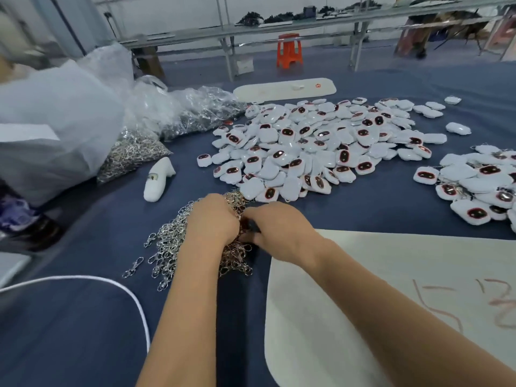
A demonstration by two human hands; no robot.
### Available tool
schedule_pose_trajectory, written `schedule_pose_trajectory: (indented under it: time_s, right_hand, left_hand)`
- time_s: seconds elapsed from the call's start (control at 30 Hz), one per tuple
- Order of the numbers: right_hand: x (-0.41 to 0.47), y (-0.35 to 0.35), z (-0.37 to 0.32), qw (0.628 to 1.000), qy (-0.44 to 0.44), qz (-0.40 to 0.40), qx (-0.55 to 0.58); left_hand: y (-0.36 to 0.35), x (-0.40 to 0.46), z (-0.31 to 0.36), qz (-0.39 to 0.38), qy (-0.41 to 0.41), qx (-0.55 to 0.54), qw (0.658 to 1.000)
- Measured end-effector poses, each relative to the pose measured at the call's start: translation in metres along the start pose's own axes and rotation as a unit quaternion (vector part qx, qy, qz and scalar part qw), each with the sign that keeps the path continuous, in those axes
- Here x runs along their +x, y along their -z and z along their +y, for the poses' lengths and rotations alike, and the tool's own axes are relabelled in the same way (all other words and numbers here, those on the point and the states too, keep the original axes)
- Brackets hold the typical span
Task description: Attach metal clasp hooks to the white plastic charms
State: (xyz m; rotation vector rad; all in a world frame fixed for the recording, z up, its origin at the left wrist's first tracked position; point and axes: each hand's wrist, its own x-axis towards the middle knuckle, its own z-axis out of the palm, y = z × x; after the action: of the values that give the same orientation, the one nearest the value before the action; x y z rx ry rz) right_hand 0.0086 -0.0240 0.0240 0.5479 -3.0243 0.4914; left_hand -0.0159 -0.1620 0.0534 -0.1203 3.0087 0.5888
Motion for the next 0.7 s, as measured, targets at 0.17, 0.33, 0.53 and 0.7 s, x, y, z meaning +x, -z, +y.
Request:
schedule_pose_trajectory:
  time_s: [0.17, 0.33, 0.53, 0.7]
  right_hand:
    - [0.015, -0.001, -0.013, 0.999, -0.033, -0.028, 0.026]
    - [0.012, -0.007, -0.002, 0.991, -0.059, 0.047, 0.113]
    - [0.008, -0.002, 0.016, 0.912, -0.123, 0.175, 0.349]
    - [-0.018, 0.013, 0.054, 0.810, -0.207, 0.213, 0.507]
  left_hand:
    - [-0.001, 0.000, 0.001, 0.029, 0.020, -0.038, 0.999]
    - [-0.006, -0.003, 0.003, 0.044, 0.009, -0.076, 0.996]
    - [-0.011, -0.001, 0.014, 0.037, -0.023, -0.286, 0.957]
    - [-0.033, -0.008, 0.050, -0.037, -0.058, -0.487, 0.871]
